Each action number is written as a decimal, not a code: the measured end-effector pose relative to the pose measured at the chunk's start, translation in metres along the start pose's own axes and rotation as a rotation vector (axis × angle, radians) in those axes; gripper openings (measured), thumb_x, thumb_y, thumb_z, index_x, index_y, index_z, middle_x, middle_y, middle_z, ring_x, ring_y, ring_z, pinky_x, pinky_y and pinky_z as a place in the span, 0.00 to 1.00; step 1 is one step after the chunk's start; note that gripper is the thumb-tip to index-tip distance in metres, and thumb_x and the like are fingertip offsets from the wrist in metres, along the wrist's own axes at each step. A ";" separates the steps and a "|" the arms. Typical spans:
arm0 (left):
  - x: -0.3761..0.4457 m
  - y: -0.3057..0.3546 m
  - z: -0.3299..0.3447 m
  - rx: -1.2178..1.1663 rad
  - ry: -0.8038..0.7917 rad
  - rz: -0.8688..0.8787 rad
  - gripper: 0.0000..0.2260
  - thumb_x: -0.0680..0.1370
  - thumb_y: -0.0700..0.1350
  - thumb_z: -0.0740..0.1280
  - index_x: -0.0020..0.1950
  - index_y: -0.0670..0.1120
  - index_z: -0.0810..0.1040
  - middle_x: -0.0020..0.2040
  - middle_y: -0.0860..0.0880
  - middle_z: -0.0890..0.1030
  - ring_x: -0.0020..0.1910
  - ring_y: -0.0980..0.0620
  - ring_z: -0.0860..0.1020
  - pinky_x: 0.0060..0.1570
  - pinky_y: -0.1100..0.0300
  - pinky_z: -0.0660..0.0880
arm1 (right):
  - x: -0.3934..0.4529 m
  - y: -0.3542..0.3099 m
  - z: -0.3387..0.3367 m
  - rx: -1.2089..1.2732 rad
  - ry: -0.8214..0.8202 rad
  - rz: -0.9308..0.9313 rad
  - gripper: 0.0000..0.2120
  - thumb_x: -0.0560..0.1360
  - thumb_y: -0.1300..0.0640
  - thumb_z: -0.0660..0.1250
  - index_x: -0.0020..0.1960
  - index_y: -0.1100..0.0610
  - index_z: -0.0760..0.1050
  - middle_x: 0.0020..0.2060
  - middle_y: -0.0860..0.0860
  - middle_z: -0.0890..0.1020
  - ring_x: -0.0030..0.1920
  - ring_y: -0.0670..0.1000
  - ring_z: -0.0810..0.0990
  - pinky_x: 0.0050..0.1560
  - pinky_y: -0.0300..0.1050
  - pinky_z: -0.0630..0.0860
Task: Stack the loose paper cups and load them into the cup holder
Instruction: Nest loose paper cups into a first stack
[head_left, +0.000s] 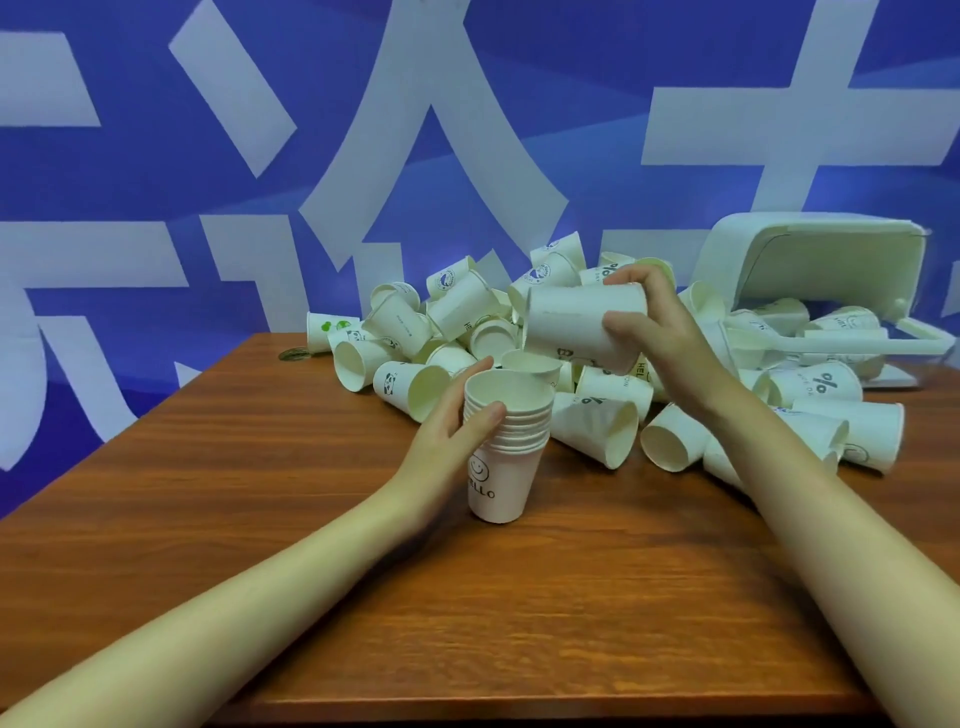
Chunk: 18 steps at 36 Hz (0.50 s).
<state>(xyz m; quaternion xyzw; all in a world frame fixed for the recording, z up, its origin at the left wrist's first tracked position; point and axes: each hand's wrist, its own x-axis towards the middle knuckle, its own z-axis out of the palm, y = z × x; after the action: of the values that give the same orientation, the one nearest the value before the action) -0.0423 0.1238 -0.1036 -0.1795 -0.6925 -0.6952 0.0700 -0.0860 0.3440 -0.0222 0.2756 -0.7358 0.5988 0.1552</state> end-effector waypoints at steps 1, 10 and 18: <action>0.001 0.000 0.002 -0.002 -0.007 -0.003 0.27 0.69 0.61 0.70 0.67 0.62 0.69 0.69 0.54 0.75 0.70 0.56 0.70 0.73 0.47 0.62 | -0.001 -0.002 0.000 0.008 -0.005 -0.012 0.23 0.61 0.42 0.66 0.54 0.47 0.68 0.47 0.41 0.74 0.46 0.39 0.76 0.40 0.37 0.75; -0.001 0.000 0.023 -0.064 -0.013 0.033 0.37 0.71 0.65 0.70 0.75 0.51 0.65 0.72 0.50 0.71 0.73 0.49 0.66 0.74 0.42 0.57 | -0.011 -0.005 -0.005 -0.006 0.021 -0.103 0.22 0.68 0.44 0.70 0.61 0.46 0.78 0.61 0.51 0.79 0.62 0.52 0.77 0.60 0.49 0.75; -0.007 -0.002 0.036 -0.064 -0.037 -0.028 0.20 0.80 0.52 0.60 0.71 0.48 0.71 0.69 0.50 0.75 0.71 0.50 0.70 0.72 0.43 0.62 | -0.024 0.003 0.022 -0.313 -0.147 -0.129 0.20 0.68 0.39 0.67 0.57 0.44 0.79 0.61 0.44 0.77 0.64 0.38 0.72 0.65 0.31 0.65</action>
<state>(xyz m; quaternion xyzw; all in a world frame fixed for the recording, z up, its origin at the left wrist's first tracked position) -0.0313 0.1588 -0.1088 -0.1847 -0.6737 -0.7143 0.0415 -0.0665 0.3285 -0.0436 0.3376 -0.8103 0.4439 0.1800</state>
